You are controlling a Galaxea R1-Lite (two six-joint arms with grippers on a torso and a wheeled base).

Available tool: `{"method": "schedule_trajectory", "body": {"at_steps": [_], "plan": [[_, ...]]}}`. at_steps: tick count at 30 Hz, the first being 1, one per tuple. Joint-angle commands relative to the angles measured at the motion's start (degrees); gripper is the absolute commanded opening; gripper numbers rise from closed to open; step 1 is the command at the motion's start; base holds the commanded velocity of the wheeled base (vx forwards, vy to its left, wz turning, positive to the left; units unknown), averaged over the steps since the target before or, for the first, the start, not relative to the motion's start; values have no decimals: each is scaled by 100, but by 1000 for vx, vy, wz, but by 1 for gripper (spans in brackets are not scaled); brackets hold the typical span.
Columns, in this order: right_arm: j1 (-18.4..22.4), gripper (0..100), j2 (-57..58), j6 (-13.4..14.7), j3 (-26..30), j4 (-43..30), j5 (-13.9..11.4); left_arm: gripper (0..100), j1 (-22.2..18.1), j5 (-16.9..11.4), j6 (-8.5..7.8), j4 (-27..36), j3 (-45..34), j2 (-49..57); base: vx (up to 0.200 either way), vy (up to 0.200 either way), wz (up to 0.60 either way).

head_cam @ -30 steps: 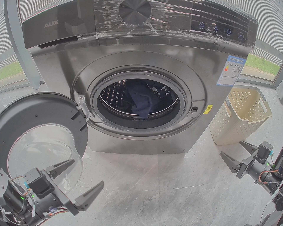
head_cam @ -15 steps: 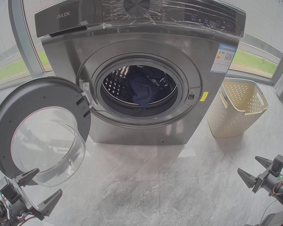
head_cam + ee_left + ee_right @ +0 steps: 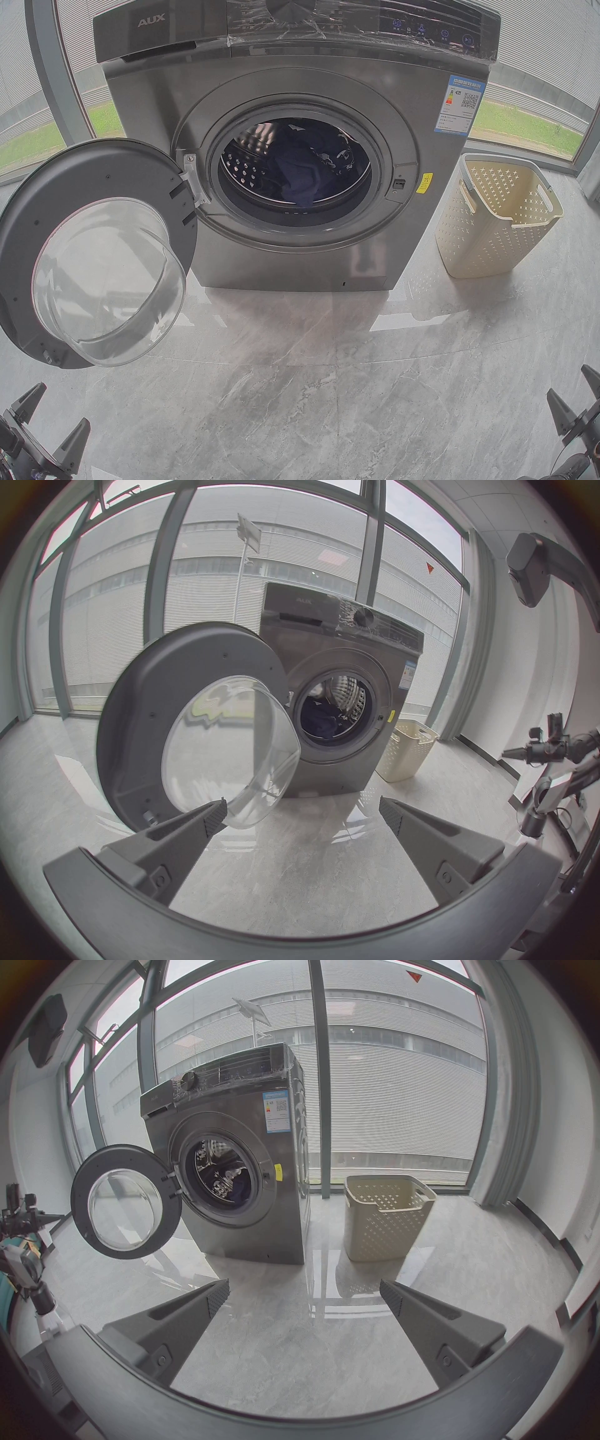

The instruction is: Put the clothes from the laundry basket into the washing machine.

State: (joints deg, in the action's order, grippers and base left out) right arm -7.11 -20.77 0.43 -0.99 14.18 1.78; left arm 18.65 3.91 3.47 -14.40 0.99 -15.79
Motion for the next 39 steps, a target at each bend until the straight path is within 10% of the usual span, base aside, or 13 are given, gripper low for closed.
{"method": "schedule_trajectory", "body": {"at_steps": [1,10,18,24,39], "plan": [[517,100,1858,-16,64,-1286,-55,100,-881,-128,39,394,-81,999,0,0,0],[763,100,2077,-51,55,-1497,-213,100,-1979,-92,-303,1141,-99,1552,0,0,0],[755,100,2077,-148,55,-1497,-406,100,-1874,-13,-31,1282,-81,1544,0,0,0],[755,100,2077,-139,55,-1497,-389,100,-1856,-391,-462,1501,-72,1544,0,0,0],[763,100,2077,-131,55,-1497,-389,100,-1856,-400,-224,1475,-81,1552,0,0,0]]}}
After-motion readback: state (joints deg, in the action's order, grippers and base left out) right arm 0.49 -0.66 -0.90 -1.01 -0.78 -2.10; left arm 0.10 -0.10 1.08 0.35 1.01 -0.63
